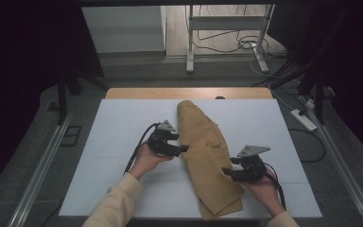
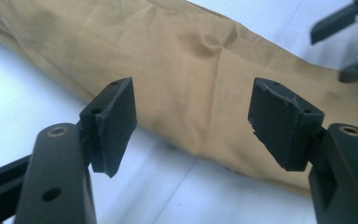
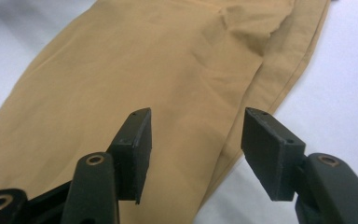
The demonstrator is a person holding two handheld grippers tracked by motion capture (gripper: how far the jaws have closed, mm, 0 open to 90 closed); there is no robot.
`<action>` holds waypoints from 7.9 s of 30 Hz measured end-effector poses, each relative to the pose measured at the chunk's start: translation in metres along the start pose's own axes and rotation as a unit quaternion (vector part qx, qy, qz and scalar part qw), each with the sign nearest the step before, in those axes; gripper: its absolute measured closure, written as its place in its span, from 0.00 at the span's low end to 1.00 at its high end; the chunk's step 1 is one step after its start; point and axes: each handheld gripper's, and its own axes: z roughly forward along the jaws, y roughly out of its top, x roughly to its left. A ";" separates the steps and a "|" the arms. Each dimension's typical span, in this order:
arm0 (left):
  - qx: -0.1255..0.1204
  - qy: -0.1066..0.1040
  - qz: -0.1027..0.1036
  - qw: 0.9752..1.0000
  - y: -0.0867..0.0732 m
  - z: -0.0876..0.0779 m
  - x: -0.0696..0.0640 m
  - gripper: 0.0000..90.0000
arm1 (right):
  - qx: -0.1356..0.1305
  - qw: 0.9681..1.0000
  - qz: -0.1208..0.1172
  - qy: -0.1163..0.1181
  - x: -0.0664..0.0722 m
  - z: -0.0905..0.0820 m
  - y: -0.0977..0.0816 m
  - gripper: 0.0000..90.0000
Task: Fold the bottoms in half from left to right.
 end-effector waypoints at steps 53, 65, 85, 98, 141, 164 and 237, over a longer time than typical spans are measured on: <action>0.009 0.015 -0.012 1.000 -0.042 -0.023 0.007 0.33 | 0.017 1.000 0.009 -0.018 -0.047 0.053 0.047 0.95; 0.001 0.022 -0.019 1.000 -0.043 -0.027 0.010 0.33 | 0.036 0.999 0.011 -0.027 -0.049 0.048 0.037 0.95; 0.001 0.026 -0.023 0.999 -0.044 -0.030 0.014 0.33 | -0.004 1.000 -0.025 0.000 -0.020 0.036 0.046 0.49; 0.001 0.028 -0.027 0.999 -0.046 -0.032 0.017 0.32 | 0.009 0.998 -0.040 0.046 0.005 0.039 0.049 0.45; 0.005 0.030 -0.025 0.999 -0.047 -0.031 0.018 0.31 | 0.097 0.984 -0.136 0.063 0.085 0.074 0.044 0.34; 0.000 0.031 -0.029 0.999 -0.047 -0.032 0.019 0.31 | 0.111 0.986 -0.112 0.049 0.075 0.065 0.049 0.92; -0.011 0.038 -0.034 0.999 -0.048 -0.039 0.024 0.31 | -0.016 0.994 -0.046 0.101 0.049 0.048 0.061 0.47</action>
